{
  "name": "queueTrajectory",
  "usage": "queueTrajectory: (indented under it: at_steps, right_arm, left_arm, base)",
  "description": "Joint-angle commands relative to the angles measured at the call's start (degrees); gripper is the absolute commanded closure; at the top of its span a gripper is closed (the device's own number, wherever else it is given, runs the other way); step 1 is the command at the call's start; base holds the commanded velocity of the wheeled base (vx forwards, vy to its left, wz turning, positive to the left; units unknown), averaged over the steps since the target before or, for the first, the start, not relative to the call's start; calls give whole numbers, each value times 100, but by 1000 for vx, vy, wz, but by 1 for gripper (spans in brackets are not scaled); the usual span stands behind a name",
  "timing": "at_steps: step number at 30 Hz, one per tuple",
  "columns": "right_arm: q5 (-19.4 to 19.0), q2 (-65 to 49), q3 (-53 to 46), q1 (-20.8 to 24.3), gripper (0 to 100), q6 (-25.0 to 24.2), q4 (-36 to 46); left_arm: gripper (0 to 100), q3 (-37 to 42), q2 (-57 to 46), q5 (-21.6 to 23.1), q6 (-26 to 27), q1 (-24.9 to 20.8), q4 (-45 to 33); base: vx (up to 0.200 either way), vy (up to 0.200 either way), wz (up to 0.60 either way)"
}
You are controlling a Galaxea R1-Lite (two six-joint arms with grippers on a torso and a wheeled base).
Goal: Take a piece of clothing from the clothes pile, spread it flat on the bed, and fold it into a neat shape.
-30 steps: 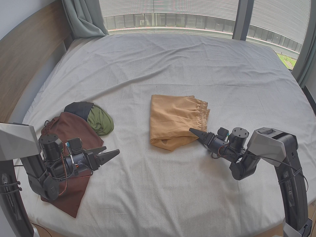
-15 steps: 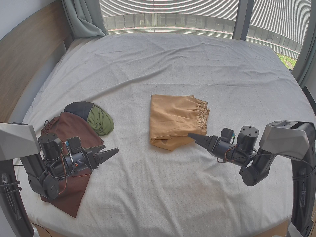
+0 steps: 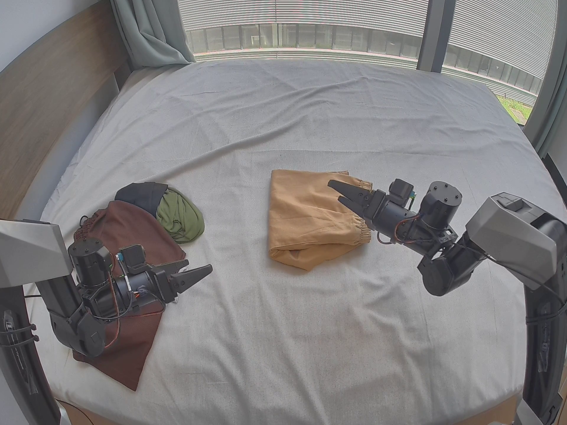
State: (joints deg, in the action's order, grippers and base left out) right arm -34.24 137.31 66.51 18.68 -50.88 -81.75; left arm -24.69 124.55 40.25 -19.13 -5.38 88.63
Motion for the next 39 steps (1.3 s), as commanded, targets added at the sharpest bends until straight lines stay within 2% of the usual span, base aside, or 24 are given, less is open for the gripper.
queueTrajectory:
  at_steps: [1,9,16,24,30,35,36,39]
  right_arm:
    - [-3,1131,1250,-66,0,-36,616]
    - [23,1403,1382,-268,0,-1,810]
    - [32,1553,1206,-479,0,246,810]
    - [84,1518,916,-470,0,307,634]
    - [76,-29,-376,-435,0,298,-78]
    - [76,-1541,-1404,-470,0,395,-236]
    - [76,-1541,-1404,-470,0,395,-236]
    - [76,-2429,-2248,-514,0,1054,-201]
  left_arm:
    - [0,8,-1,0,-3,10,6]
    - [0,-27,17,0,-3,37,-3]
    - [0,-27,17,0,-3,45,6]
    - [0,-27,17,0,-3,54,6]
    - [0,-10,-168,0,-12,37,6]
    - [0,60,-731,18,-47,-86,6]
    - [0,60,-731,18,-47,-86,6]
    - [0,166,-1258,79,-38,-174,6]
  base:
    - [0,0,0]
    - [0,0,0]
    - [0,0,0]
    - [0,0,0]
    - [0,0,0]
    - [0,0,0]
    - [0,0,0]
    - [0,0,0]
